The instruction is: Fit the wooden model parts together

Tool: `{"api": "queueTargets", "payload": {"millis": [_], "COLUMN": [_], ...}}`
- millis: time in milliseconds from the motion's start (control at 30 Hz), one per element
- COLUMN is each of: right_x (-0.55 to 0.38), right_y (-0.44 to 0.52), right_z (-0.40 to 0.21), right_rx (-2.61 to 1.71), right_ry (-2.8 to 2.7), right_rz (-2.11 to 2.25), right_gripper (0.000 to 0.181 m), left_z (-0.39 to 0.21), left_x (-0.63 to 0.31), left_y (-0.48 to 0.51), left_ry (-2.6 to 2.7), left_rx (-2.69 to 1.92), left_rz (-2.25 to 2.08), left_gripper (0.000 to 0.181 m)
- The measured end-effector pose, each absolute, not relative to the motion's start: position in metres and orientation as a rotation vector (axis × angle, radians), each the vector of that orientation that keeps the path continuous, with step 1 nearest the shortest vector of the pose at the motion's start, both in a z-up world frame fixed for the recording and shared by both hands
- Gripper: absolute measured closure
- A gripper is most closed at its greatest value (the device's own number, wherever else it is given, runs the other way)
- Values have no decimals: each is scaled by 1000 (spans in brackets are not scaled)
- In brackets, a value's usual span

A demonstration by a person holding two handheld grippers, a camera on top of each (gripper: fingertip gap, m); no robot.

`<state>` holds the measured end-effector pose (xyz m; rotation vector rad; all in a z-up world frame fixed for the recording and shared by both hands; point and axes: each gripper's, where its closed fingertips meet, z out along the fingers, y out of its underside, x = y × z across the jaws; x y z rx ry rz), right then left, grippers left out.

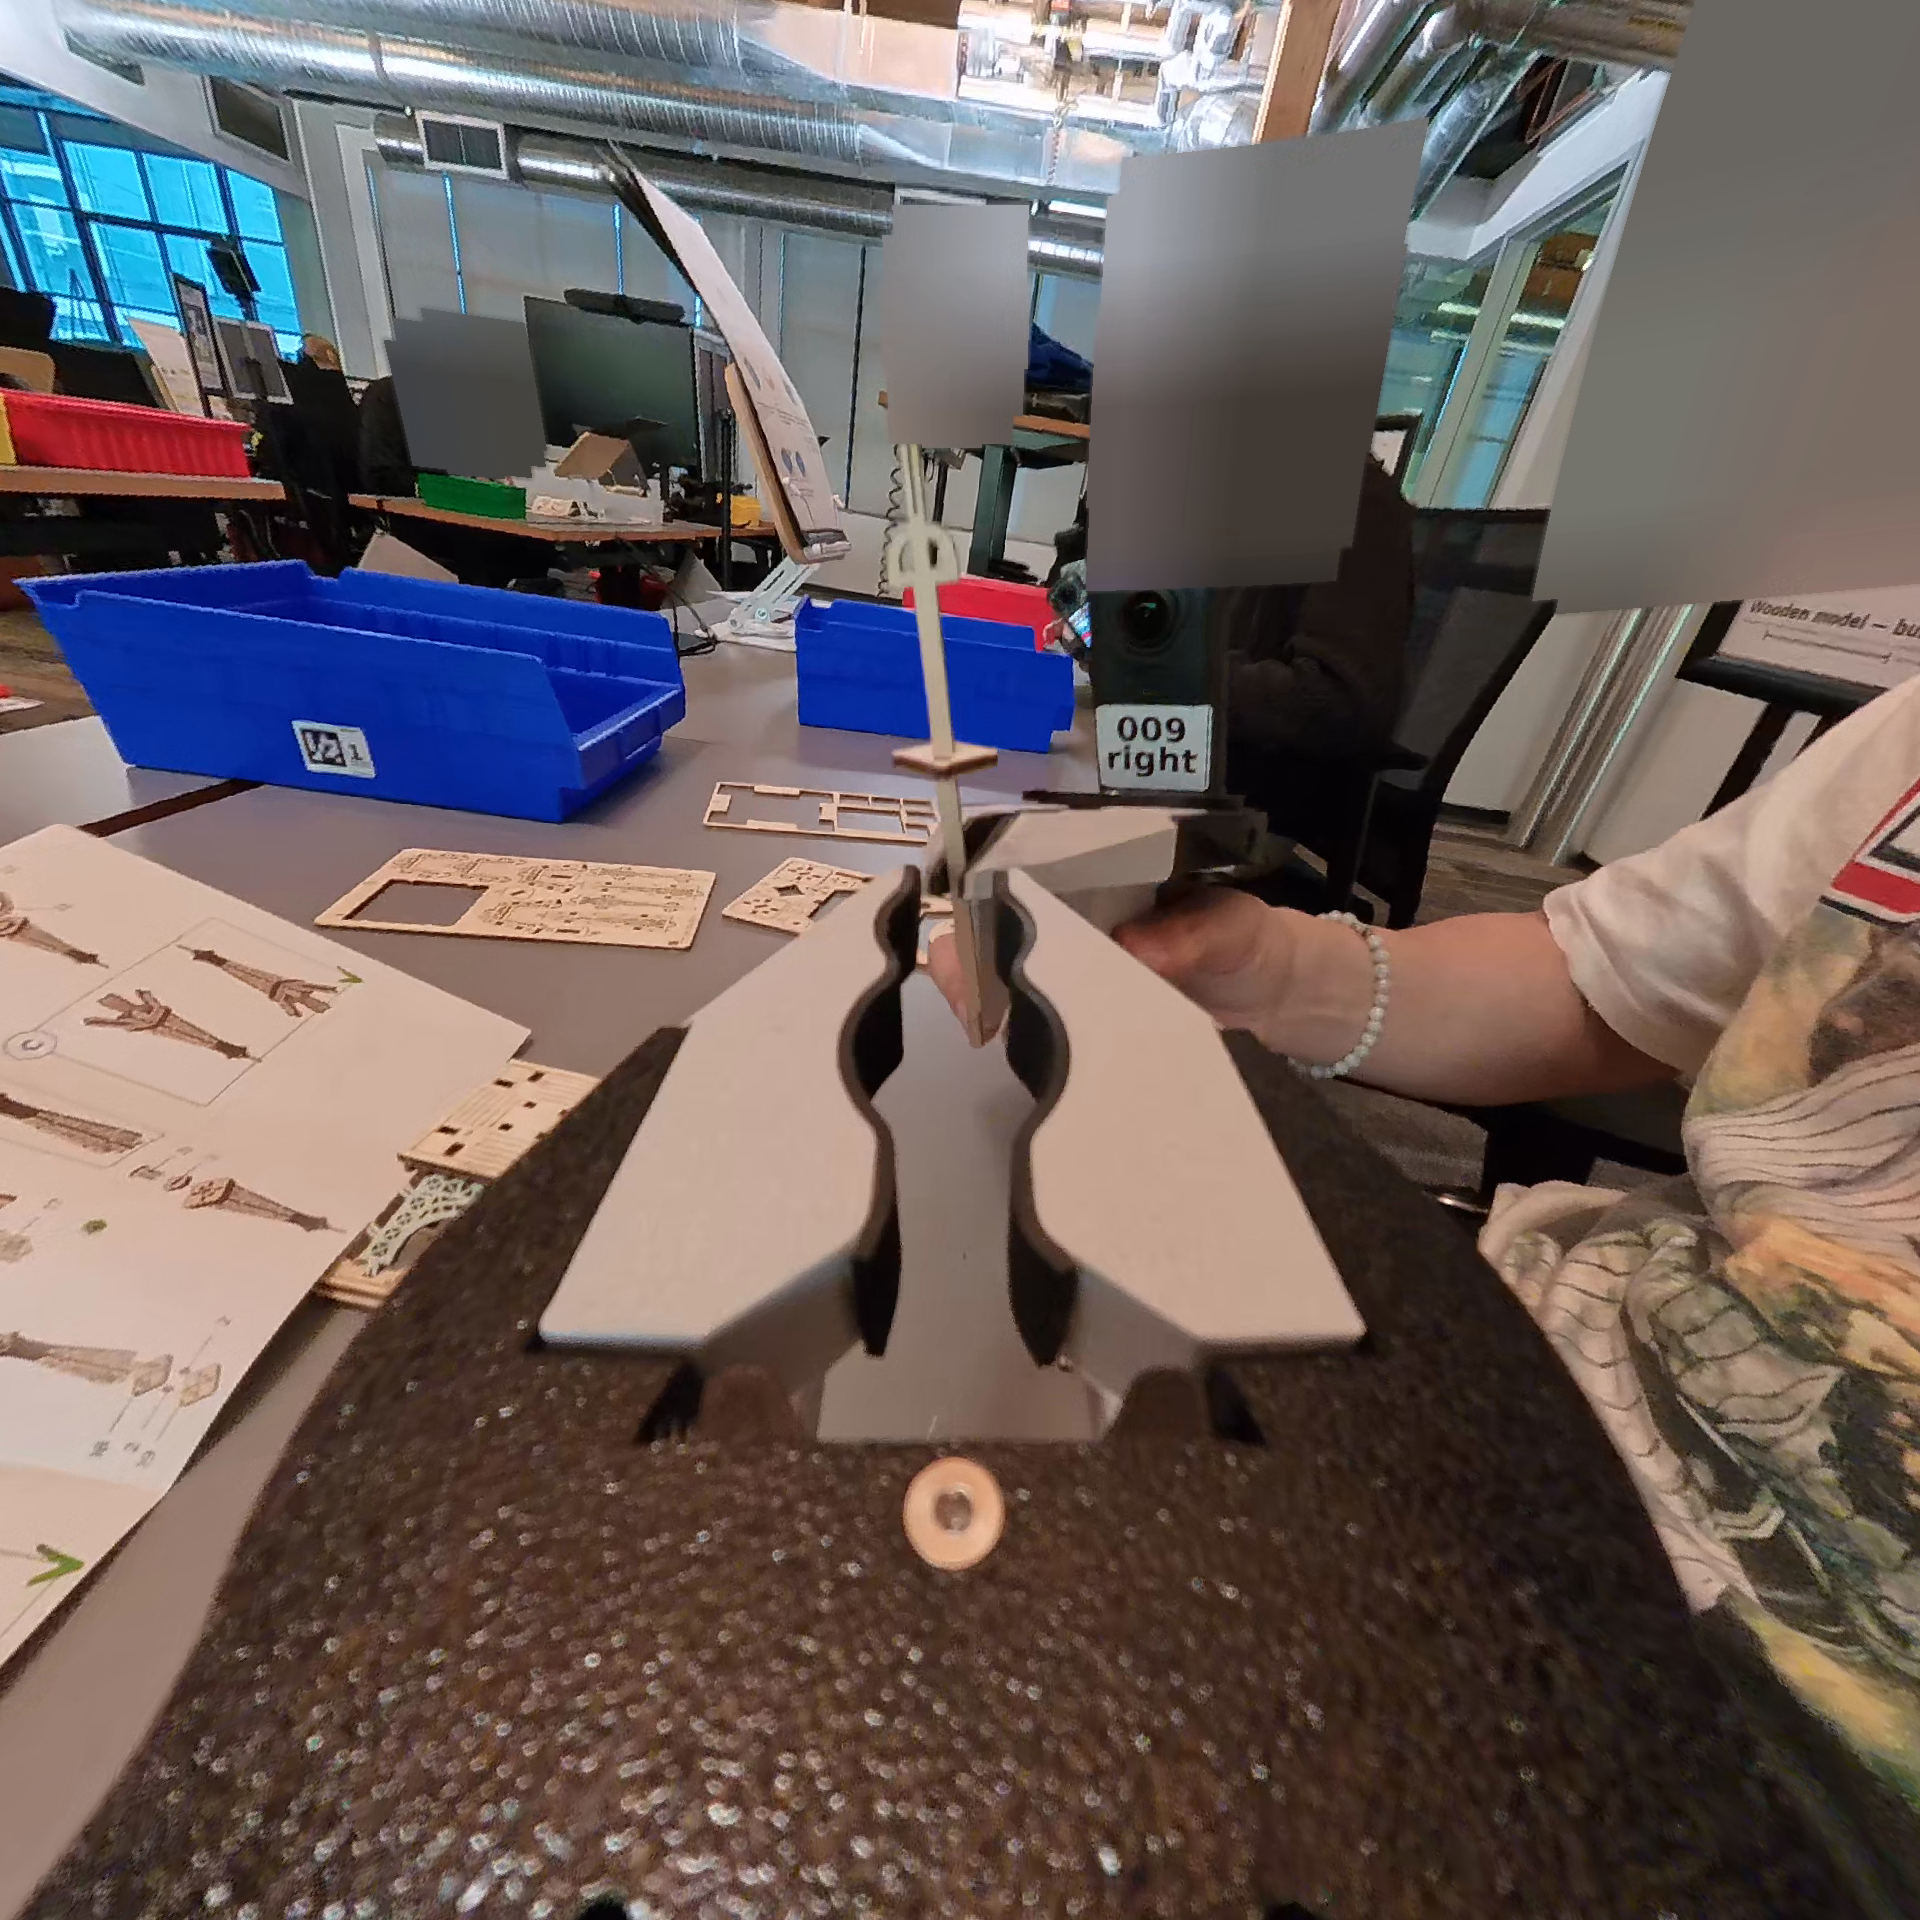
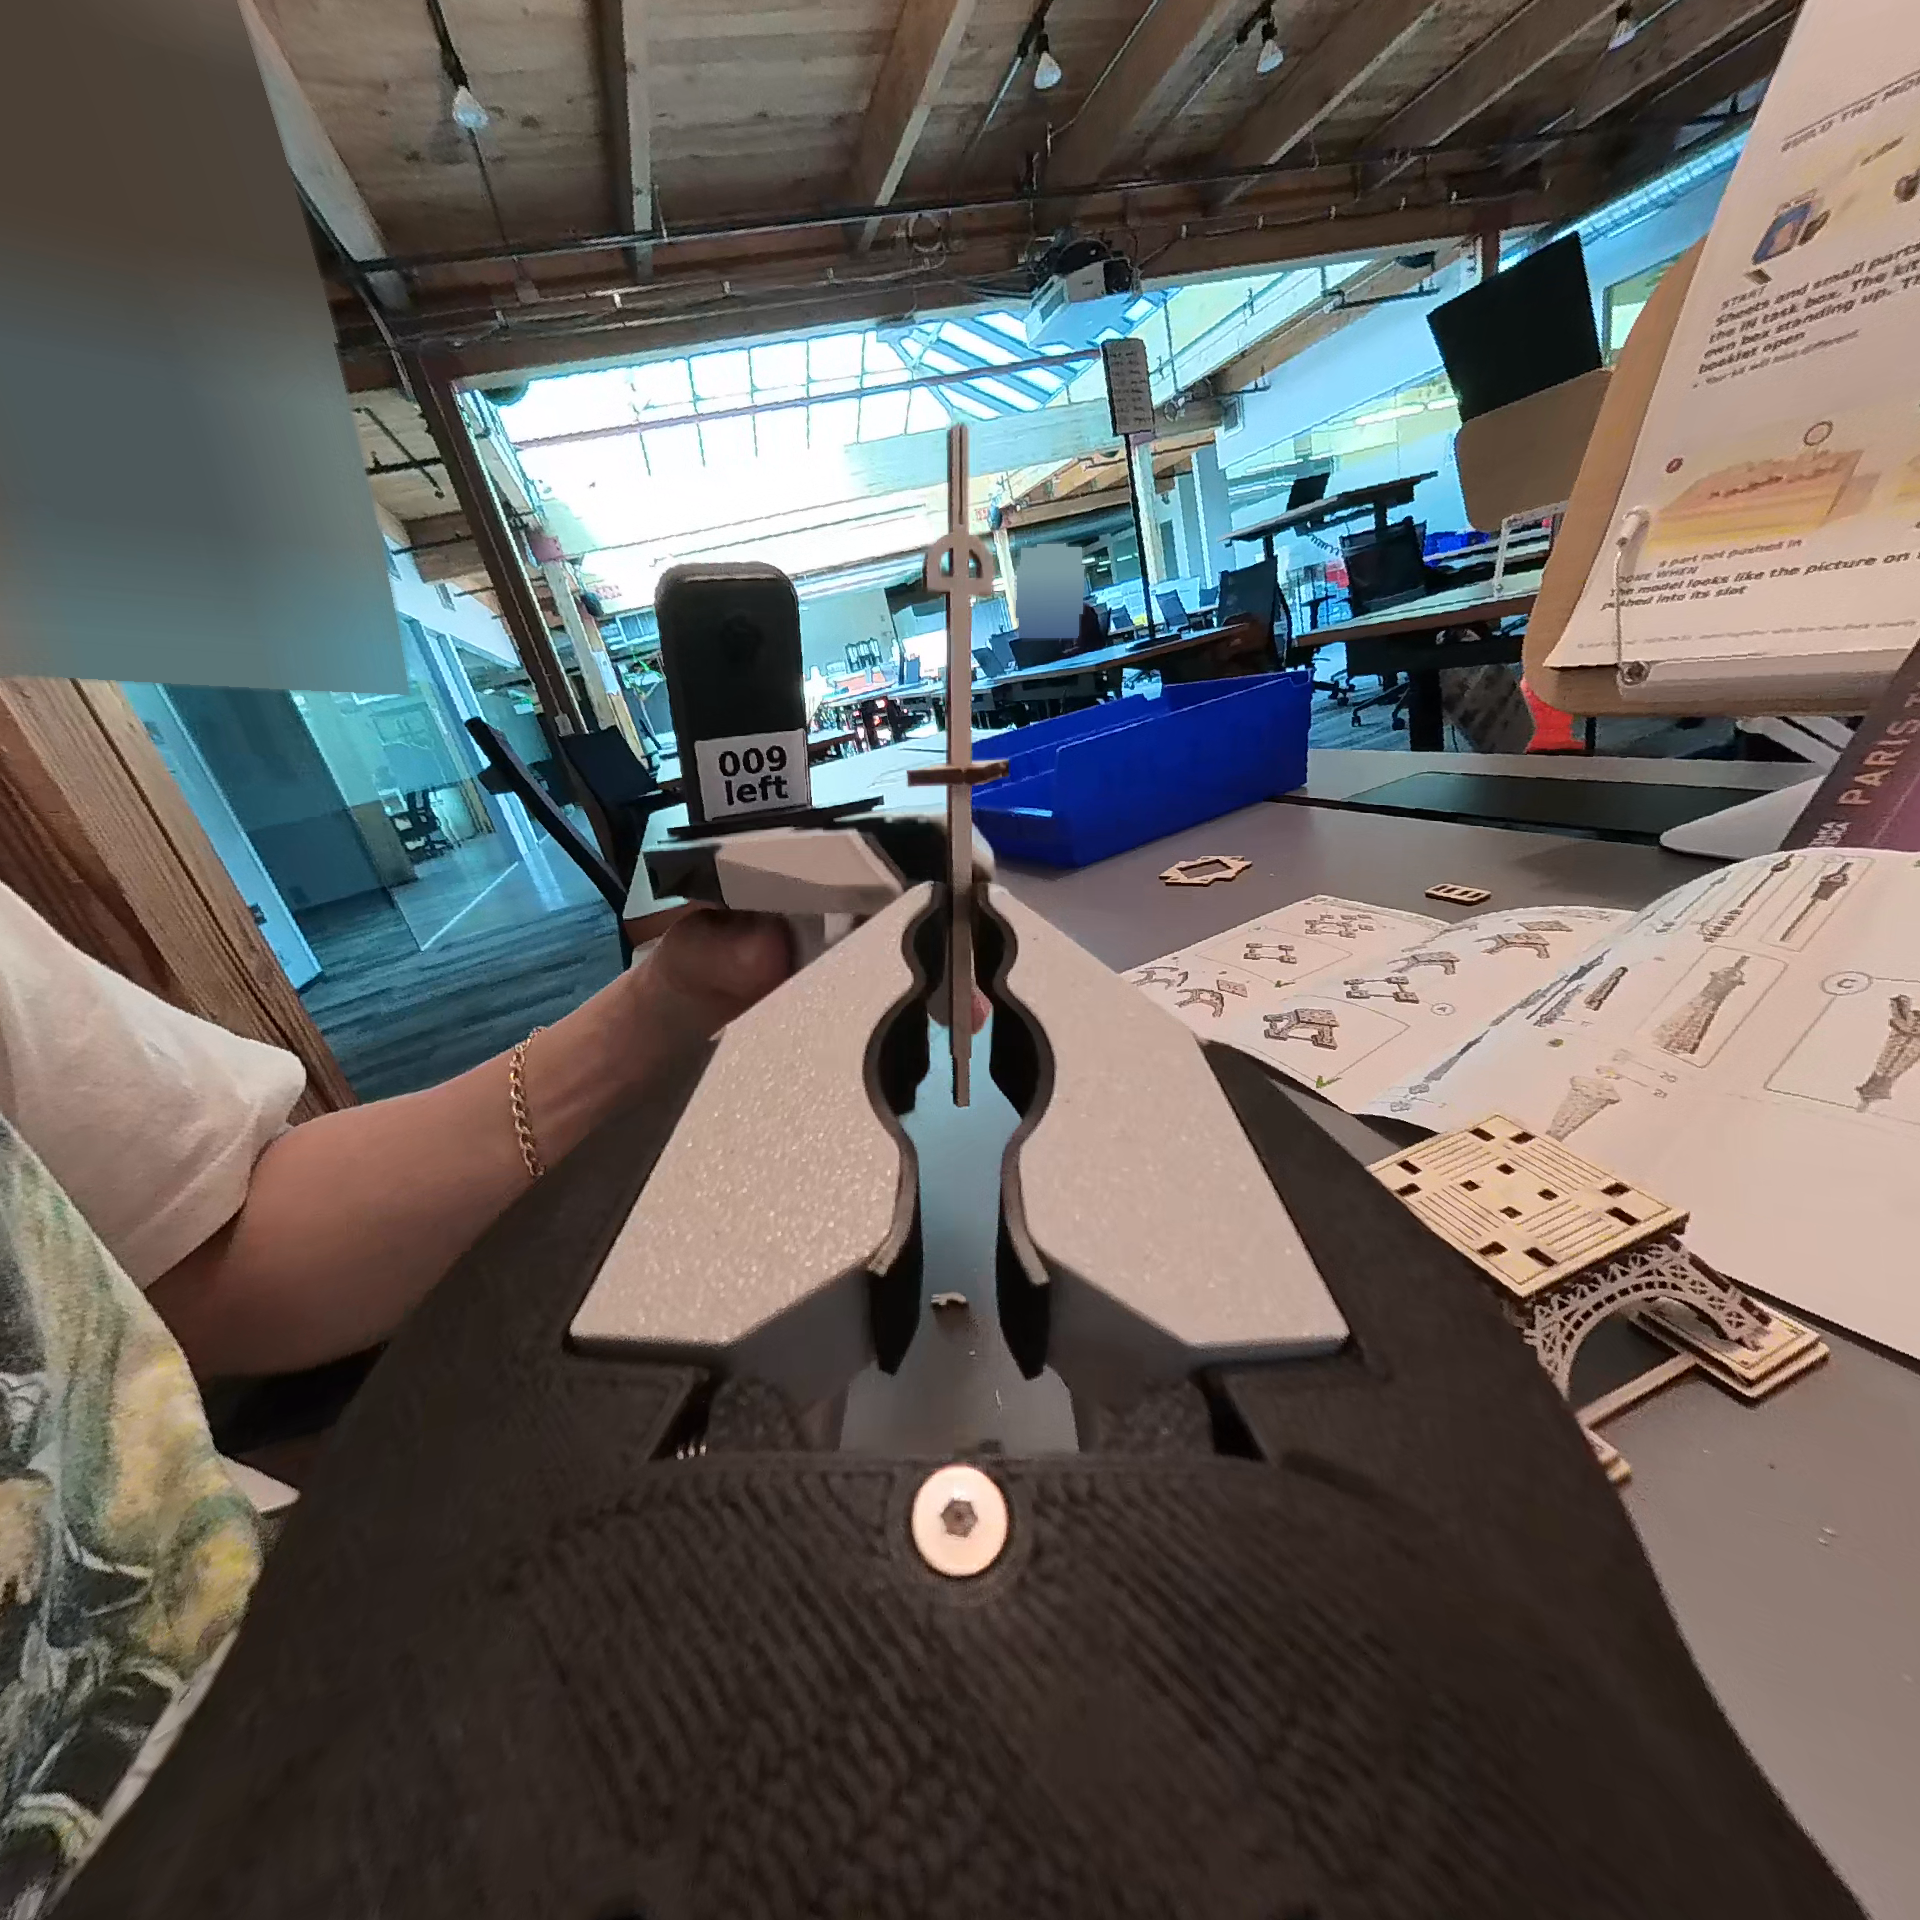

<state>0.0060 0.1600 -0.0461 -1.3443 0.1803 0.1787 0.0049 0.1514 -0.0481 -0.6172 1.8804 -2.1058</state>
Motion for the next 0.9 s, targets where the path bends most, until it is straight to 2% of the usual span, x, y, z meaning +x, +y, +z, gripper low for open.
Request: {"api": "queueTargets", "payload": {"millis": [167,367,900], "right_x": [0,-2,2], "right_y": [165,168,168], "right_z": [-50,-52,-51], "right_rx": [-1370,-1395,-1421], "right_ry": [158,145,89], "right_rz": [177,121,-147], "right_gripper": [180,180,180], "left_z": [-46,-48,-45], "left_x": [4,5,7], "left_y": [149,146,146], "left_ry": [1877,1868,1799], "left_rx": [-616,-621,-594], "left_rz": [-2116,-2112,-2119], "left_gripper": [171,180,181]}}
